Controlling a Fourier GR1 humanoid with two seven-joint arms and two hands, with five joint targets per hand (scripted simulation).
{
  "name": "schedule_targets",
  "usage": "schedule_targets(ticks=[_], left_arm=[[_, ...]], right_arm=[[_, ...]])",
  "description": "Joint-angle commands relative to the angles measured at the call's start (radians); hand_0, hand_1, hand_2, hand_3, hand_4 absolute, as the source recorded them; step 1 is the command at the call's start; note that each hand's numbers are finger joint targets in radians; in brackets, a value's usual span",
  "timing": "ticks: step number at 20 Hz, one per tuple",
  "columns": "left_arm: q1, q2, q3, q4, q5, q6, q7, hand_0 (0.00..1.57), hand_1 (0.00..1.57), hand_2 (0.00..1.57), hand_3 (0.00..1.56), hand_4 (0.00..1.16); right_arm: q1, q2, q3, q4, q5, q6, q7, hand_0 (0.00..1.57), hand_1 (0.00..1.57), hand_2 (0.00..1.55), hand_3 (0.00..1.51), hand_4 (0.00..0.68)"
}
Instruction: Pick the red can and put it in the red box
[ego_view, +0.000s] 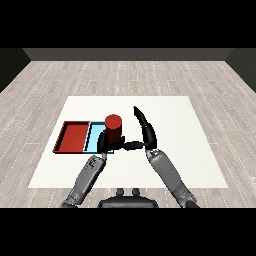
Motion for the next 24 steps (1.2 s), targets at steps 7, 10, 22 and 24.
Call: schedule_targets(ticks=[7,10,22,24], left_arm=[[0.005,0.046,0.131,0.027,-0.011,-0.044,-0.026,1.57,1.57,1.57,1.48,1.12],[-0.001,0.132,0.202,0.005,0.008,-0.070,0.014,1.57,1.57,1.57,1.48,1.12],[0.005,0.363,0.422,0.352,-0.029,-0.101,-0.017,1.57,1.57,1.57,1.51,1.12],[-0.013,0.405,0.470,0.460,-0.017,-0.127,-0.047,1.57,1.57,1.57,1.50,1.09]], right_arm=[[0.227,-0.080,-0.140,-0.246,-0.118,0.111,-0.056,0.00,0.00,0.00,0.00,0.000],[0.373,-0.130,-0.193,-0.296,-0.170,0.144,-0.149,0.00,0.00,0.00,0.00,0.000],[0.553,-0.188,-0.407,-0.195,-0.277,0.195,-0.243,0.00,0.00,0.00,0.00,0.000],[0.528,-0.134,-0.360,-0.124,-0.222,0.138,-0.236,0.00,0.00,0.00,0.00,0.000]])
